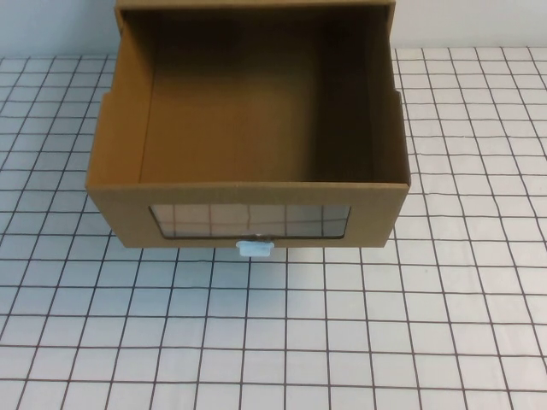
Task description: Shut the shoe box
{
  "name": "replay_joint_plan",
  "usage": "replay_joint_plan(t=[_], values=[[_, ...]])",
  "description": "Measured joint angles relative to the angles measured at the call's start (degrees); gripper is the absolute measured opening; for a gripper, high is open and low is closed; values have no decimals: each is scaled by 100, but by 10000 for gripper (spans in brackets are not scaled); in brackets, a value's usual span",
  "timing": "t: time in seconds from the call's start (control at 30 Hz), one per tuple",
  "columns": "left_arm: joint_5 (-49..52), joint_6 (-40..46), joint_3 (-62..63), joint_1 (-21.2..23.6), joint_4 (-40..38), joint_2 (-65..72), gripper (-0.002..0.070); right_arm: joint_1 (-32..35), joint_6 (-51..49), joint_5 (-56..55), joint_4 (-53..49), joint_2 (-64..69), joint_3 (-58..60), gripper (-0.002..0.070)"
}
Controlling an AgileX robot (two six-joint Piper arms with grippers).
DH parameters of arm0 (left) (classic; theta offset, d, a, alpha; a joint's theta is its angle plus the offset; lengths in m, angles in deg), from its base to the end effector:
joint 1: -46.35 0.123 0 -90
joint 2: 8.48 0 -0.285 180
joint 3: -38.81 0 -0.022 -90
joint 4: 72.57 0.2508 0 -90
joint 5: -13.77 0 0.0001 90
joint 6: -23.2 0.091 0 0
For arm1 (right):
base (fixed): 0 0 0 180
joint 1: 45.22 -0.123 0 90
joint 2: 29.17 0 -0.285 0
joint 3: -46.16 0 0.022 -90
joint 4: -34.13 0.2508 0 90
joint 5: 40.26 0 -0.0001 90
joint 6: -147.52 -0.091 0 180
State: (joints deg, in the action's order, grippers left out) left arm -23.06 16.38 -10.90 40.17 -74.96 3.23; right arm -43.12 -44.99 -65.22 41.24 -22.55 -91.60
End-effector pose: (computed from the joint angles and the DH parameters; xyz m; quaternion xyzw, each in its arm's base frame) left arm -0.0309 0.0056 0.4028 -0.0170 0.2128 -0.1241 0.9690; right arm -0.0717 -0.0021 0.4204 0.0632 0.2002 0.1380 0.9679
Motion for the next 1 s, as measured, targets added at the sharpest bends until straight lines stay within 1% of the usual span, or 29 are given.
replay_joint_plan(t=[0.03,0.1,0.17,0.23,0.33,0.4,0.47,0.6,0.7,0.8,0.87,0.93,1.0], values=[[222,-96,281,0,-67,126,-5,0,-74,423,0,18,-226,-14],[1059,-288,899,0,-156,506,-5,0,-178,1476,0,210,-737,-13],[2056,-372,1503,0,-169,976,-5,0,-205,2309,0,578,-1105,-13],[3265,-397,2180,0,-169,1523,-5,0,-233,3023,81,1027,-1291,-13],[4831,-408,2986,0,-169,2330,-5,0,-246,3527,242,1790,-1332,-13],[5465,-306,3347,0,-169,2777,-5,0,-246,3686,265,2293,-1332,-14],[5771,-152,3462,0,-158,3130,-5,0,-246,3562,286,2718,-1291,-14],[5974,-73,3501,0,-158,3692,-5,0,-255,3174,568,3312,-1279,-13],[6044,49,3501,0,-169,4056,-5,0,-255,3378,813,3466,-1279,-14],[6140,465,3527,0,-415,4508,-5,-21,-191,3790,859,3490,-1279,-14],[6247,916,3653,-64,-740,4897,-5,-76,201,4095,926,3490,-1306,-14],[6413,1467,3925,-275,-1075,5347,-5,-166,840,4555,1128,3526,-1411,-13],[6629,1889,4319,-542,-1284,5779,-5,-223,1780,5133,1538,3662,-1648,-13]])
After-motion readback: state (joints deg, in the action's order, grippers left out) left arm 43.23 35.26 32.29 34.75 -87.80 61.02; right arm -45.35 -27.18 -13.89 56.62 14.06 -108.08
